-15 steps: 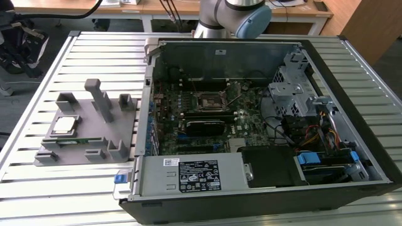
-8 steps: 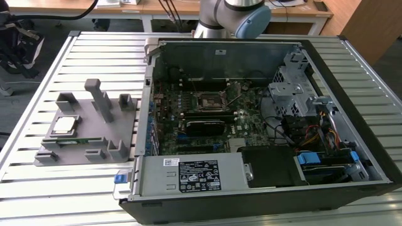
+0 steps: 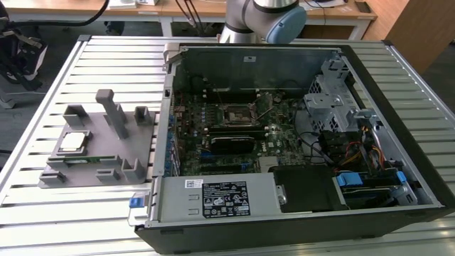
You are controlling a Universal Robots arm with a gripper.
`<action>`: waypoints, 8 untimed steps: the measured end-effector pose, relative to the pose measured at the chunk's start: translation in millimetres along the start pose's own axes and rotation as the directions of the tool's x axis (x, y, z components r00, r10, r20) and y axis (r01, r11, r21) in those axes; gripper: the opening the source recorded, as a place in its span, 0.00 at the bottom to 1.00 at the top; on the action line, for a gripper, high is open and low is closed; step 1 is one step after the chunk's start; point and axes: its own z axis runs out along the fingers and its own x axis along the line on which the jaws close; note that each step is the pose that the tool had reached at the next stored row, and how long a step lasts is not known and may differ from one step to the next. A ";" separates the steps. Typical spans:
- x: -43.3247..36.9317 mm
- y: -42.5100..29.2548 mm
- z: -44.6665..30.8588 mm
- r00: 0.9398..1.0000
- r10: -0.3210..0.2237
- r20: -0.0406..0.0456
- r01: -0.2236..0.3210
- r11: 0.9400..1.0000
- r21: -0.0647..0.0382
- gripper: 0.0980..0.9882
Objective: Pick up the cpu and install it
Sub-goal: 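Pick up the cpu and move it towards the insertion slot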
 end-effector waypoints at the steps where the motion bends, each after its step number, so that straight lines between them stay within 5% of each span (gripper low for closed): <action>1: 0.0 0.0 0.7 1.000 0.000 -0.001 0.000 1.000 0.000 0.01; 8: 0.1 -0.4 8.2 1.000 -0.002 -0.007 0.002 1.000 0.001 0.01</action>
